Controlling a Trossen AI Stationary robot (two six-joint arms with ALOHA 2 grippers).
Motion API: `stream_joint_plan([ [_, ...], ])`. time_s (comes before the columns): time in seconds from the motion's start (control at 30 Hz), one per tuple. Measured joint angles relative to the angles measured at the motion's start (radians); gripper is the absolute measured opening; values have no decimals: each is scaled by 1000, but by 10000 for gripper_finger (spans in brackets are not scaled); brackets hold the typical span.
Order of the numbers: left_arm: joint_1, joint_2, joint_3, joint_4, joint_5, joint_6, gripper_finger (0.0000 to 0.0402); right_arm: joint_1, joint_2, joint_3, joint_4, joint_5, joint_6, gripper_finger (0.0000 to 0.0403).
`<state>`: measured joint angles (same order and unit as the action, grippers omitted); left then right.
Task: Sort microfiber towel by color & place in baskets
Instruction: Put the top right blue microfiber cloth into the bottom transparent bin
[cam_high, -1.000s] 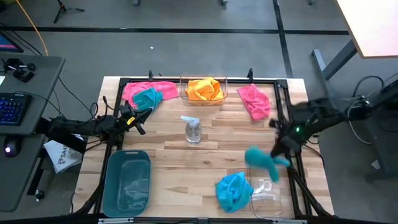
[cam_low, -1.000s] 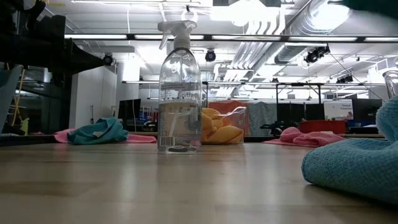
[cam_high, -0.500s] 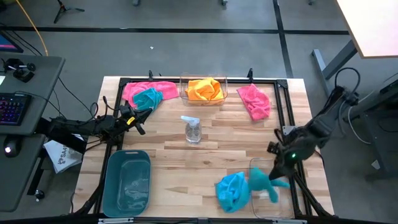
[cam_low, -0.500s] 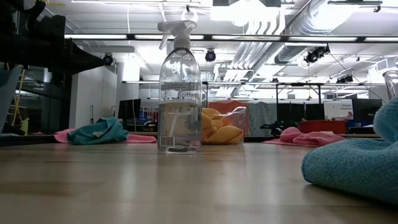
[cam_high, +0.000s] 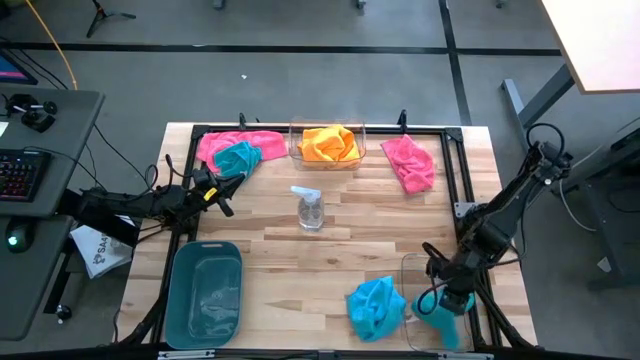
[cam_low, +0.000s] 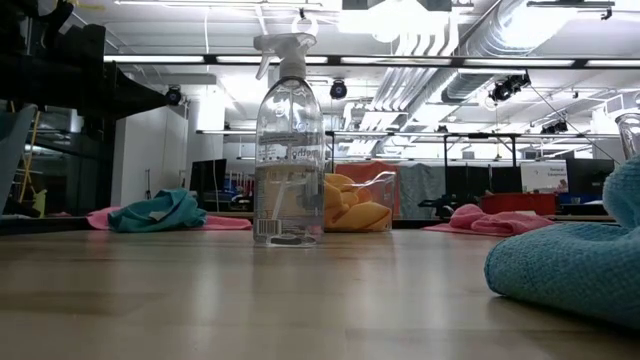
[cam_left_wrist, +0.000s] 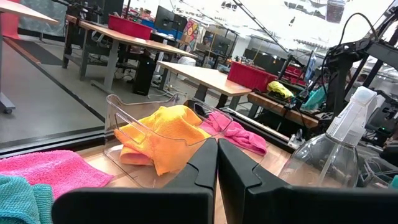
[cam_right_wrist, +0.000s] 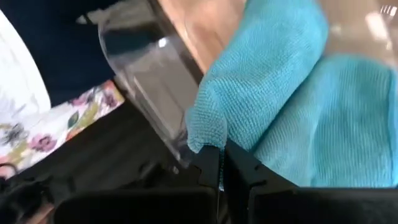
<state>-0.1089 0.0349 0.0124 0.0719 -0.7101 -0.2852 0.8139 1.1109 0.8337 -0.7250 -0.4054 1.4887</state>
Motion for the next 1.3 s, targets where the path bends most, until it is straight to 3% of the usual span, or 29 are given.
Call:
stream_joint_plan([
  [0.27,0,0,0,0,0,0,0,-65,23,0,78,230,-184,0],
  [0.53,0,0,0,0,0,0,0,-66,59,0,-46,162,-258,0],
  [0.83,0,0,0,0,0,0,0,-69,99,0,-68,250,-256,11],
  [0.93,0,0,0,0,0,0,0,-79,105,1,-72,242,-259,50],
  [1.07,0,0,0,0,0,0,0,-81,105,30,-115,176,-288,132],
  [1.3,0,0,0,0,0,0,0,-81,105,182,-289,100,-351,268],
])
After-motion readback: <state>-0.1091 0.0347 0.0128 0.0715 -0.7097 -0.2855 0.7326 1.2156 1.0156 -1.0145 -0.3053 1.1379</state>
